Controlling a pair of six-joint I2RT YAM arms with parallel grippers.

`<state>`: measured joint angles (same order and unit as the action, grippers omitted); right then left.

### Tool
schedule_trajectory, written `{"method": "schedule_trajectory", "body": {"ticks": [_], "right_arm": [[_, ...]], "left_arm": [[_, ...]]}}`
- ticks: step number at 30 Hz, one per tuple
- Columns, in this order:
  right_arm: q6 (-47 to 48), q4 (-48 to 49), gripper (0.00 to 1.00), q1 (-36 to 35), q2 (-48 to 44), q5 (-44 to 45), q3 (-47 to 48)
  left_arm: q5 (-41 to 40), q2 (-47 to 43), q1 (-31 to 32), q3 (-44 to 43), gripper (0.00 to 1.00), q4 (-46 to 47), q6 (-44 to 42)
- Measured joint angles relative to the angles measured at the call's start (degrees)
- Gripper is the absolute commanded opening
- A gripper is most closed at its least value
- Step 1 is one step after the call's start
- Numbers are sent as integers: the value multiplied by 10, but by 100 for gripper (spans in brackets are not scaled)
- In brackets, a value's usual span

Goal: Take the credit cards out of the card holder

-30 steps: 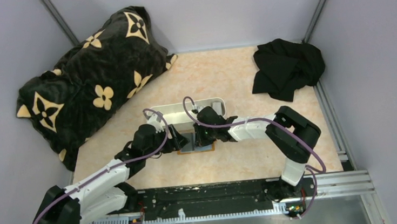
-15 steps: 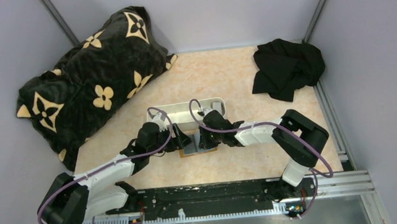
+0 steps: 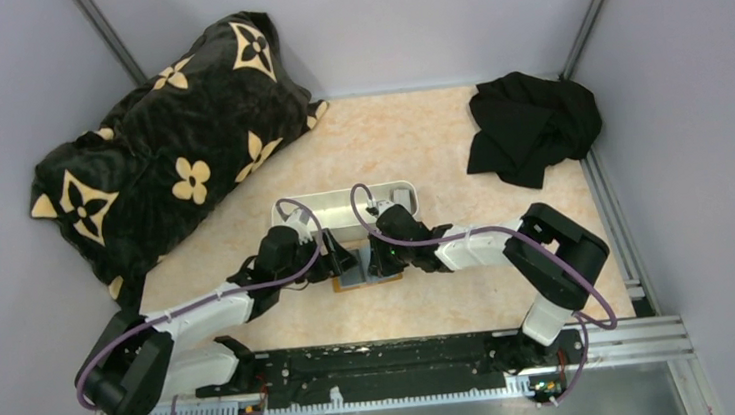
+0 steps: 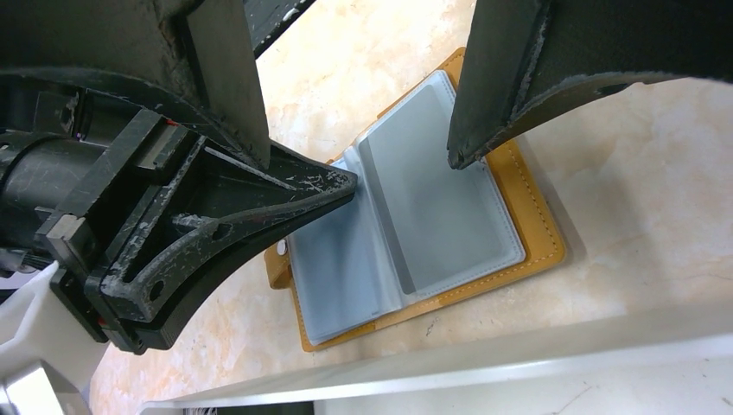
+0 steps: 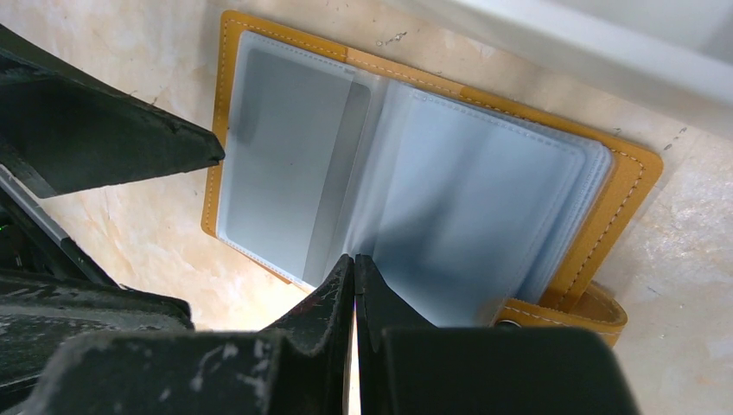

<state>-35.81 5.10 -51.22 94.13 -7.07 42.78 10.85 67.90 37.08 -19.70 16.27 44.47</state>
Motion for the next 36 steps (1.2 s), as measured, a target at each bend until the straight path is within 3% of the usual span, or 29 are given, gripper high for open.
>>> {"method": "schedule_trajectory", "body": {"ticks": [18,36], "right_arm": [[0,0,3,0,0,-2,0],[-3,0,3,1,0,-6,0]], "left_arm": [[-19,-7,0,0,82,-21,-3],[2,40,-1,0,81,30,1]]}}
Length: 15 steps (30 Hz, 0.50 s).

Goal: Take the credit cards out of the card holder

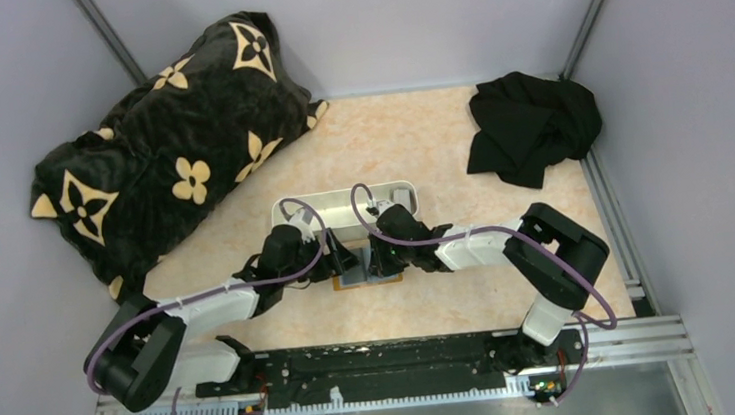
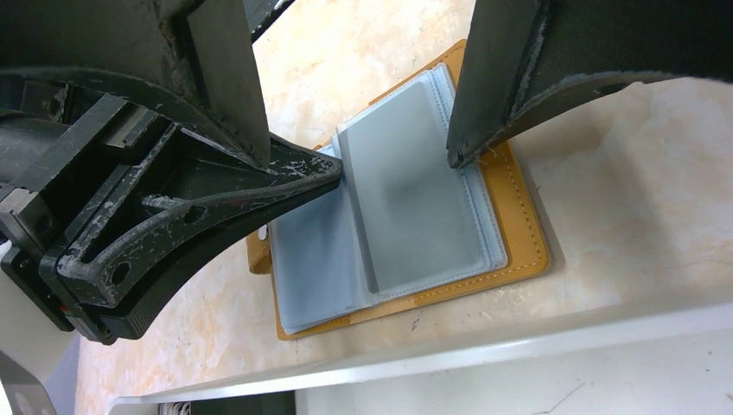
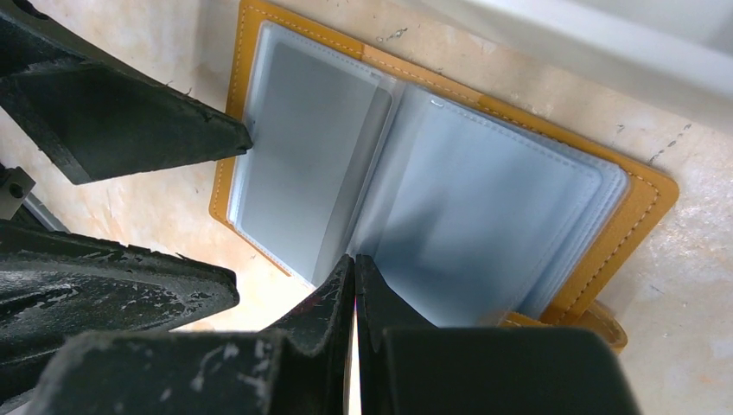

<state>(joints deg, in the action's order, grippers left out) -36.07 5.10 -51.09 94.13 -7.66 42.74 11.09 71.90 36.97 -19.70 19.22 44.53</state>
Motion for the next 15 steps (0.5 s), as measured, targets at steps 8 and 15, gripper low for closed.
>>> {"method": "schedule_trajectory", "body": {"ticks": [8,15], "right_arm": [[0,0,3,0,0,-2,0],[0,0,3,0,0,-2,0]], "left_arm": [[28,20,-1,0,81,37,19],[52,36,-1,2,80,66,34]]}}
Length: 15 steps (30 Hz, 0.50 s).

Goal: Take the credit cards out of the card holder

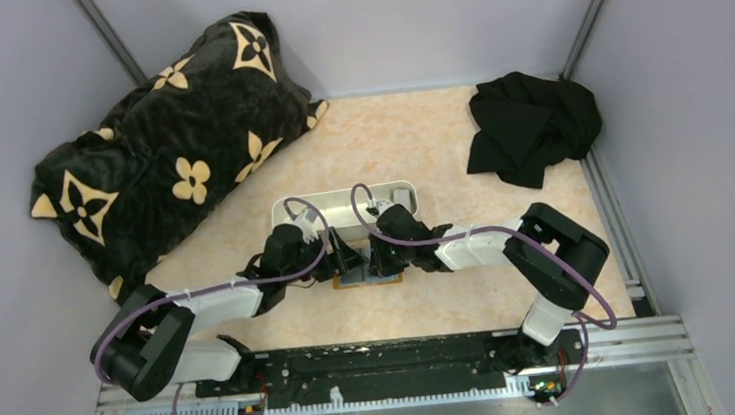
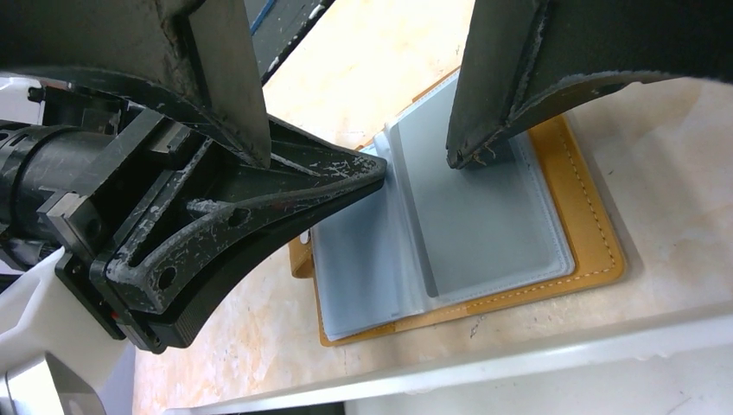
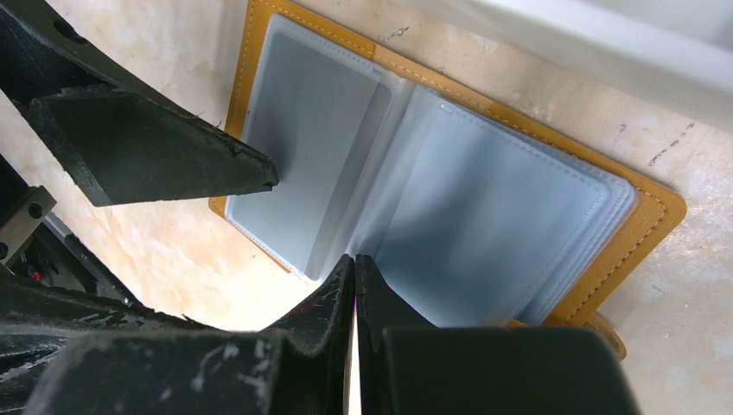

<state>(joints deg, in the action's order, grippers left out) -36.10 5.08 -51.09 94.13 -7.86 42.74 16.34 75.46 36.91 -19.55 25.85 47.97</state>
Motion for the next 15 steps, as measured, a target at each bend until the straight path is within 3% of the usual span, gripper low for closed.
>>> {"method": "schedule_trajectory", "body": {"ticks": [5,15], "right_arm": [[0,0,3,0,0,0,0],[-1,16,3,3,7,-13,-3]], "left_arm": [[1,-6,0,3,81,-7,0],[-70,-87,0,-1,81,-105,-47]]}}
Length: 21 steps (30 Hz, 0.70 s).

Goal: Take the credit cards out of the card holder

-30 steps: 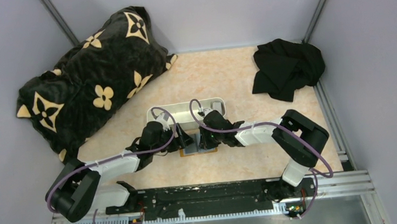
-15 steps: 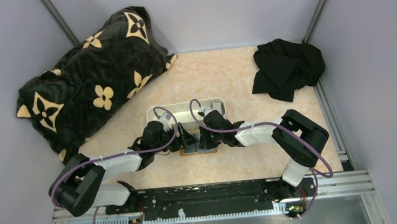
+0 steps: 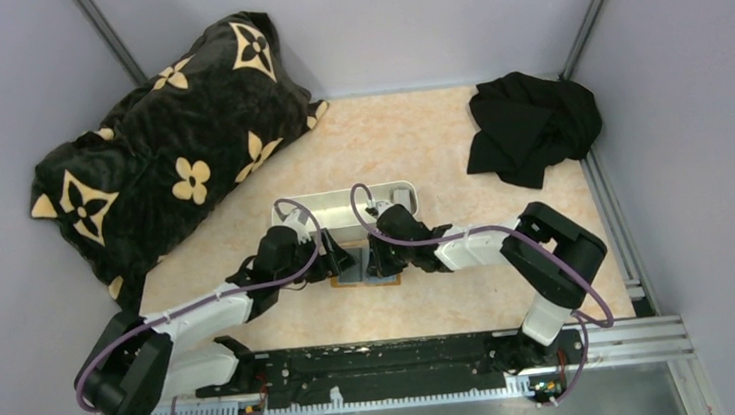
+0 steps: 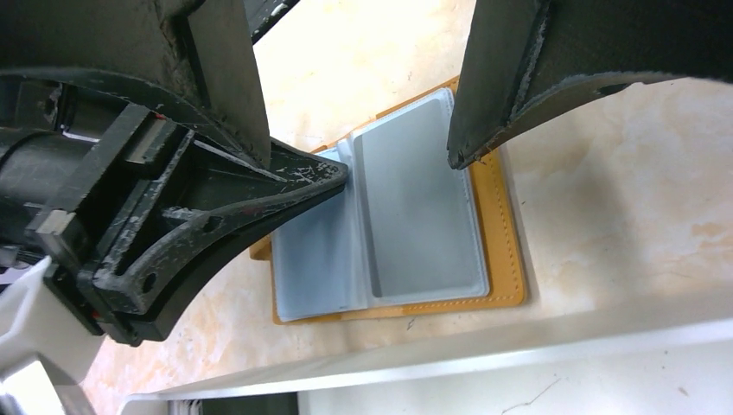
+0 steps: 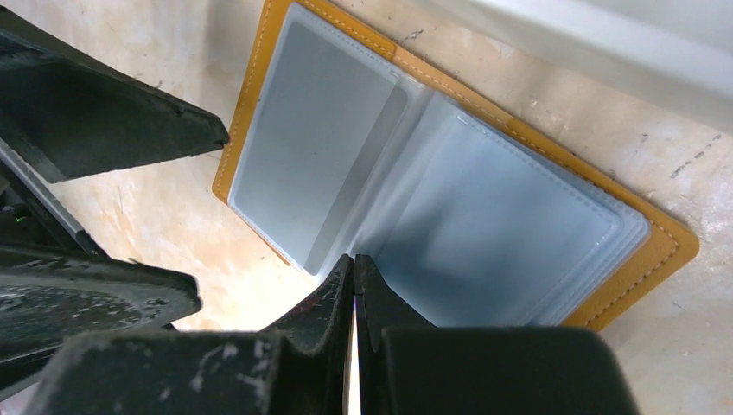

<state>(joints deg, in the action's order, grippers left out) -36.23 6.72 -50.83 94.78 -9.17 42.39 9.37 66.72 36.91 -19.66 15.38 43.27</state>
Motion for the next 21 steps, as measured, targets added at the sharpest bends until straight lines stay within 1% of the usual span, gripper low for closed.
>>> {"method": "schedule_trajectory", "body": {"ticks": [9,21], "right_arm": [[0,5,3,0,2,-4,0],[-4,9,3,0,4,-5,0]], "left_arm": [[5,32,0,0,81,-7,0],[24,33,0,-3,80,-4,4]]}}
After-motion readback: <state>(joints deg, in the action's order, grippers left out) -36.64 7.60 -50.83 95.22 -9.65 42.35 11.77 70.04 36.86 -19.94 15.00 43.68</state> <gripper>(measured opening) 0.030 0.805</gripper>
